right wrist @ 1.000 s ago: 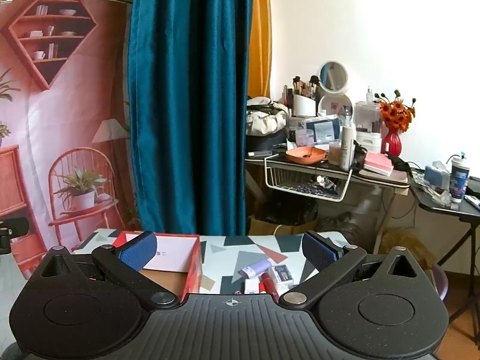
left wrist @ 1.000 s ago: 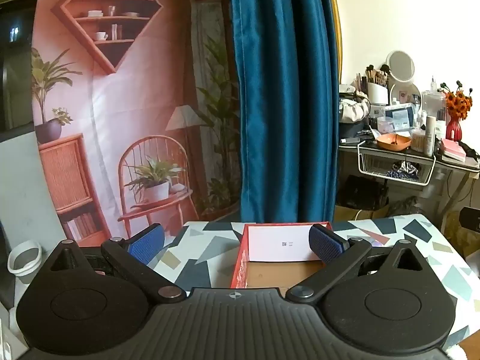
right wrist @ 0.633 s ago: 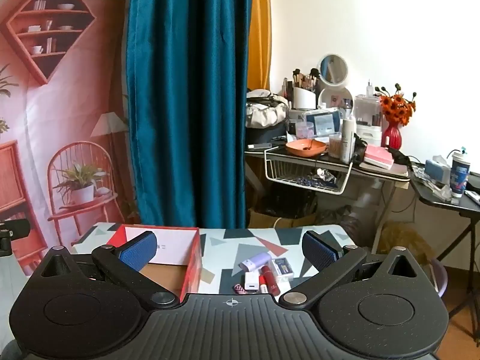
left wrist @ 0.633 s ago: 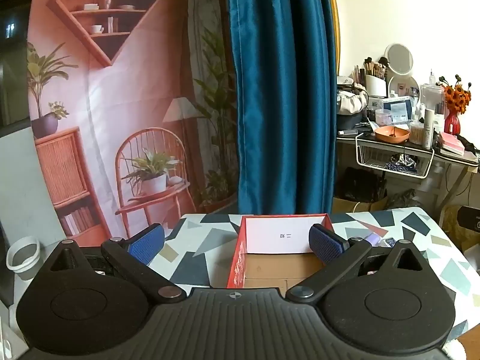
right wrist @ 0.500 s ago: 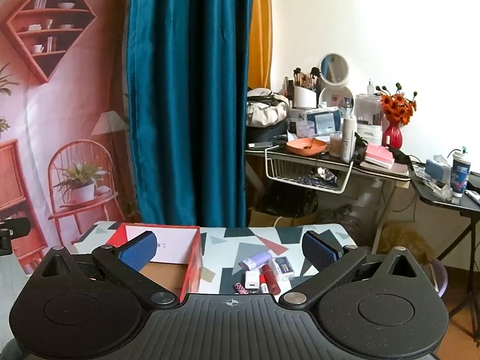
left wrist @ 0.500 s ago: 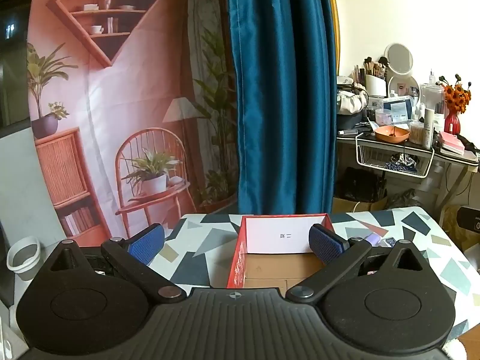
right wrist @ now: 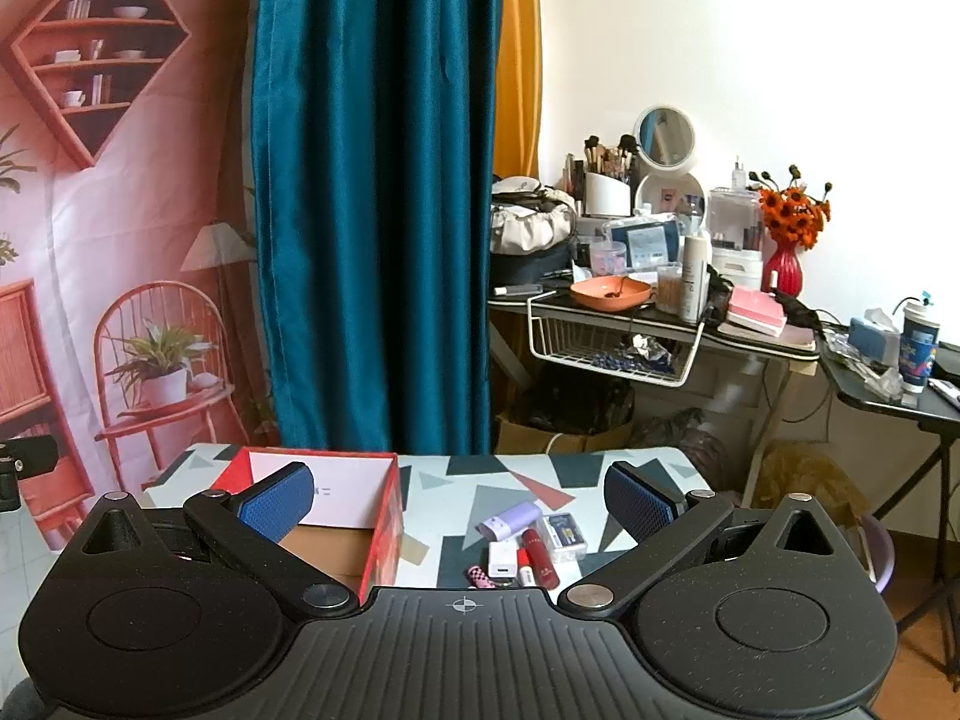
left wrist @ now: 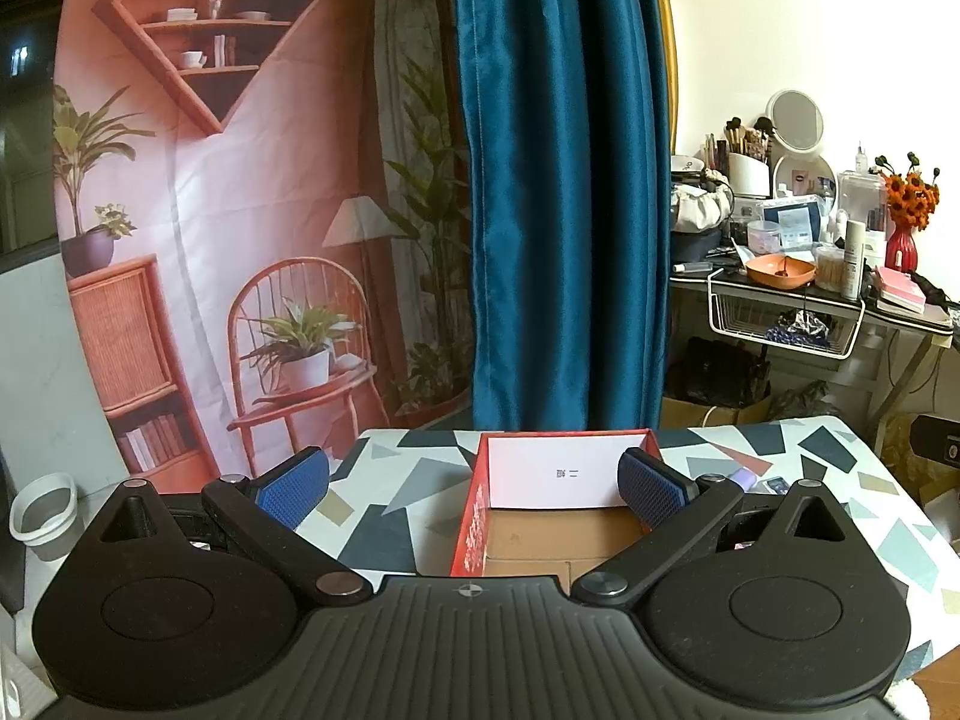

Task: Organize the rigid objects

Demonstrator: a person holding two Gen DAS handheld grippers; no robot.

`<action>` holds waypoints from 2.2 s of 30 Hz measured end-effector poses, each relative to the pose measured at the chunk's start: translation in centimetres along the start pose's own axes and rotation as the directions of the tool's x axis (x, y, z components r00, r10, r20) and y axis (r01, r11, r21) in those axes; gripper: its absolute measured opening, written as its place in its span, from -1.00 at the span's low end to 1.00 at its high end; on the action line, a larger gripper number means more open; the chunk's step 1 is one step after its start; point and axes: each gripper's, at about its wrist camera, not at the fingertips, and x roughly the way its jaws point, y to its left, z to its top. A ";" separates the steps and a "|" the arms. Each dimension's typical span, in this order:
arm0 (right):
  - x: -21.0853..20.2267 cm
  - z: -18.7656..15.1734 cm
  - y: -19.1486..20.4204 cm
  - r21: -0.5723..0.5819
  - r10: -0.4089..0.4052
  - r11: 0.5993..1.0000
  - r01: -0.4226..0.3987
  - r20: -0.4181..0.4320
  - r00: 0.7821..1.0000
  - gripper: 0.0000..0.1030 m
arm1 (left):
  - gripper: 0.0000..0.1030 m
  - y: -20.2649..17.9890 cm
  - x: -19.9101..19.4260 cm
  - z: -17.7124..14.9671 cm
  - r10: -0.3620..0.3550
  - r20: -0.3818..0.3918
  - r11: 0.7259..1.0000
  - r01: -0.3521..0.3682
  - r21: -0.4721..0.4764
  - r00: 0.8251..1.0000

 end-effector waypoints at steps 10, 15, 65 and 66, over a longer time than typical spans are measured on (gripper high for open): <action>-0.2 0.3 -0.1 0.007 -0.003 1.000 0.003 0.003 1.000 0.99 | 1.00 0.0 0.1 -0.1 -0.004 -0.002 1.000 0.004 -0.001 1.000; -0.1 0.3 -0.1 0.007 -0.002 1.000 0.002 0.003 1.000 0.99 | 1.00 0.0 0.1 -0.1 -0.003 -0.002 1.000 0.003 -0.001 1.000; 0.0 0.0 -0.6 0.017 0.001 1.000 -0.001 0.003 1.000 0.99 | 1.00 0.8 1.1 -0.2 -0.042 -0.038 0.997 0.040 -0.059 0.998; 0.1 -0.1 -0.6 0.019 0.003 1.000 -0.003 0.008 1.000 0.99 | 1.00 0.8 1.3 -0.2 -0.044 -0.040 0.997 0.041 -0.066 0.998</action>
